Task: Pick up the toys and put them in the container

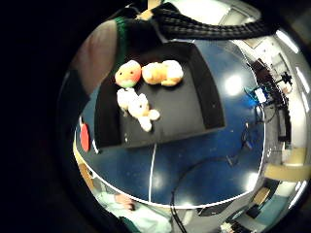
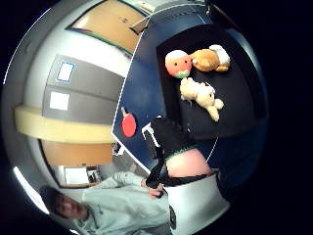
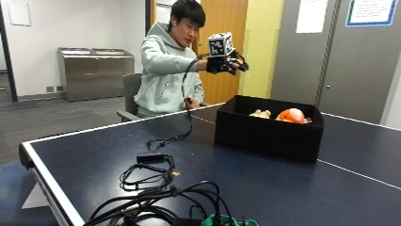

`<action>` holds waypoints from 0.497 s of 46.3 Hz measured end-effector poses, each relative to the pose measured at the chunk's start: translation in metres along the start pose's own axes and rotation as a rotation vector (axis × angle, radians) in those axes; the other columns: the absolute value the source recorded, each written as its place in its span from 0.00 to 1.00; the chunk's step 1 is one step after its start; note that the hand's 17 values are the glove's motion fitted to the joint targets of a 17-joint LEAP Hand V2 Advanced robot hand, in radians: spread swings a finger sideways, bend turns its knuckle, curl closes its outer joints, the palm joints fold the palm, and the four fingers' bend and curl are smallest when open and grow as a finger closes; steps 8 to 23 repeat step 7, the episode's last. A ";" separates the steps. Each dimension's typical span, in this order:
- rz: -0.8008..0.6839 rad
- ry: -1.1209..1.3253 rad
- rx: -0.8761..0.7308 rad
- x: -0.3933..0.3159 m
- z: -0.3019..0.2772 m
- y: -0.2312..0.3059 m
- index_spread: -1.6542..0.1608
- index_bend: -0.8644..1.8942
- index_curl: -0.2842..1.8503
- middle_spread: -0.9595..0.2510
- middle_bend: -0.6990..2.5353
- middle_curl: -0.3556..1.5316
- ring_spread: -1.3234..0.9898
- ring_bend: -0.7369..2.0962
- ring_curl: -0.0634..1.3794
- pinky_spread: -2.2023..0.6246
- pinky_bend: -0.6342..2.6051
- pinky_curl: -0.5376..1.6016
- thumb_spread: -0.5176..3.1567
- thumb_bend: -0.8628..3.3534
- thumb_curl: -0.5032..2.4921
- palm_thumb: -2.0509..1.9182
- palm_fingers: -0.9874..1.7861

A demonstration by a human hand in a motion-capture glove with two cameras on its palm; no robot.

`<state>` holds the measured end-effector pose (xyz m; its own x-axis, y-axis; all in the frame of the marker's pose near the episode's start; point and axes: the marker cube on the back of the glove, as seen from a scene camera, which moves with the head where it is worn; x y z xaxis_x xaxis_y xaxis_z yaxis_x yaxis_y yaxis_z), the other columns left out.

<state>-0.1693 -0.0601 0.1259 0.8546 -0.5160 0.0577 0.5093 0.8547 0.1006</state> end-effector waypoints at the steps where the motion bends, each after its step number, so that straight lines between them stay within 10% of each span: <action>1: 0.079 -0.027 -0.004 -0.002 -0.001 0.004 0.79 0.38 0.39 0.78 0.30 0.43 0.58 0.32 0.23 0.81 0.42 0.42 0.47 0.20 0.30 0.53 0.36; 23: 0.171 0.228 0.023 0.056 0.006 0.024 0.79 0.38 0.39 0.77 0.32 0.44 0.58 0.32 0.22 0.81 0.41 0.41 0.48 0.20 0.30 0.53 0.37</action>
